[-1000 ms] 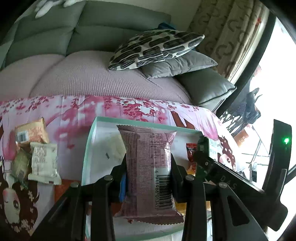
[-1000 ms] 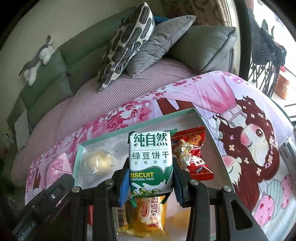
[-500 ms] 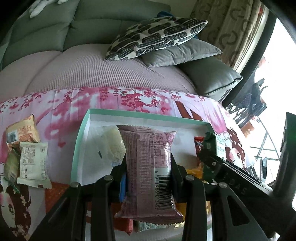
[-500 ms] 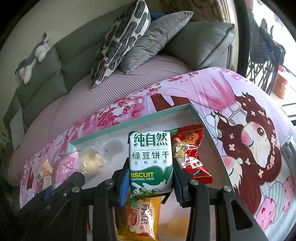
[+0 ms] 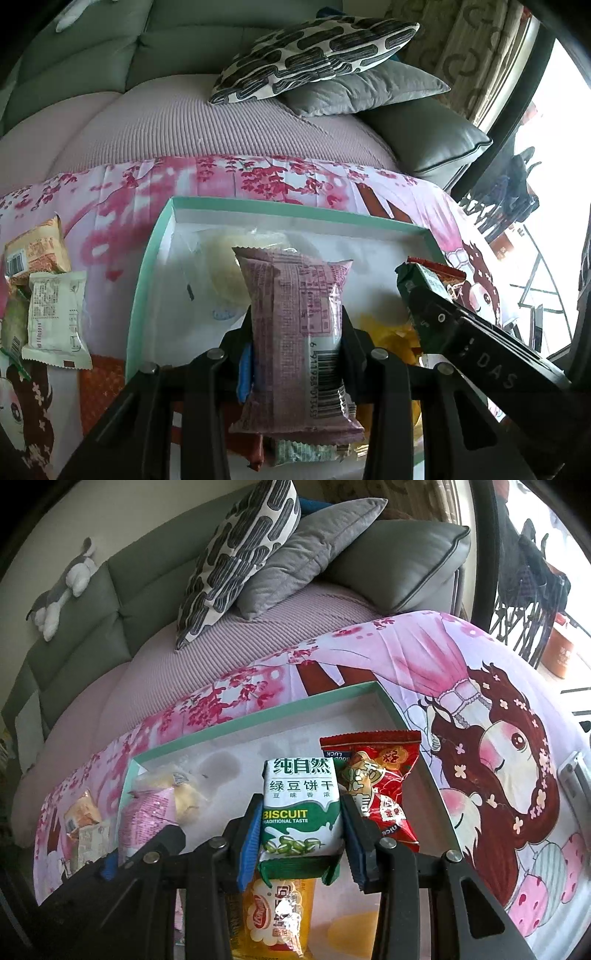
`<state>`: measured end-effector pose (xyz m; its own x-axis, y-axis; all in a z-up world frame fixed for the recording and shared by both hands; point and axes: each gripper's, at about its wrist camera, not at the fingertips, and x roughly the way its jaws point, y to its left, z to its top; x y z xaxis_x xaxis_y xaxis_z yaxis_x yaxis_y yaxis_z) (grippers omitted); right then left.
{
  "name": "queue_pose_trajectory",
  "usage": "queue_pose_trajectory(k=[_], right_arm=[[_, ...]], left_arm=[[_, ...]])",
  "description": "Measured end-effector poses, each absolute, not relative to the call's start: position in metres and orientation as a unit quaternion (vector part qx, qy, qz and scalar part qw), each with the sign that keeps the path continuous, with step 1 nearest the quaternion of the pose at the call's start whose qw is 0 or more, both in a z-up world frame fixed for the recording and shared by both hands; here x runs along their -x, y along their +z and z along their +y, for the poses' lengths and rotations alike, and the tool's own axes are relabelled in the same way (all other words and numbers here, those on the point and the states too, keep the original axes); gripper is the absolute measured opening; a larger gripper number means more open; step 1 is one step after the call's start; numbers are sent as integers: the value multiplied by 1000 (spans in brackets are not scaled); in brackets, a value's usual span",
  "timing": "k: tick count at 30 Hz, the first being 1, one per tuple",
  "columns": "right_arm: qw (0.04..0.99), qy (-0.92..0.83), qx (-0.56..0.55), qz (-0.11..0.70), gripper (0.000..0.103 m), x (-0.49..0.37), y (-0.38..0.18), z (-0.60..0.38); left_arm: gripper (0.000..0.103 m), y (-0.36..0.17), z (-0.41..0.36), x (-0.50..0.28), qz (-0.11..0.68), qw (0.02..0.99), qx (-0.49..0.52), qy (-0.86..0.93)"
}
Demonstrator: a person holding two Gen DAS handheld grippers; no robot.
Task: Organize snacks
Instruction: 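Lower the pink pastry and biscuit box into the tray and open both grippers, then move both tools back over the snack pile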
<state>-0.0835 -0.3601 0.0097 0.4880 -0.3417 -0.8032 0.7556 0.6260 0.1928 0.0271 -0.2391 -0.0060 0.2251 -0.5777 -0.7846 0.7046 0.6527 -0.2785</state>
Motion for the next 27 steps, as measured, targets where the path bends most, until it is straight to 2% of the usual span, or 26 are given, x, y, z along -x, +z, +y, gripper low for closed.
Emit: queue_pose_trajectory(k=[2,7,11,14,19,23,27], right_arm=[[818,-336,-271,380,43,84,11,-360],[820,-336,-266,380,46,84,13,-360],[820,-338,-265,379,54,85,15,-360],[819,-339,-269,377,62,88,17,-362],[818,-339,-266,381,65,89,21,-360],[818,-339,-262,384,75,90,27,-358],[815,-340,-257,393,76,90,28,-355]], left_arm=[[40,-6,-239,-27,469,780,-67,-410],[58,-3,-235,-28,472,781,-59,-404],[59,-1,-231,-26,476,782,-57,-399],[65,3,-226,-24,476,783,-54,-398],[71,10,-214,-22,478,785,-47,-391],[76,14,-202,-25,493,788,-45,-366],[82,19,-185,-33,507,791,-27,-341]])
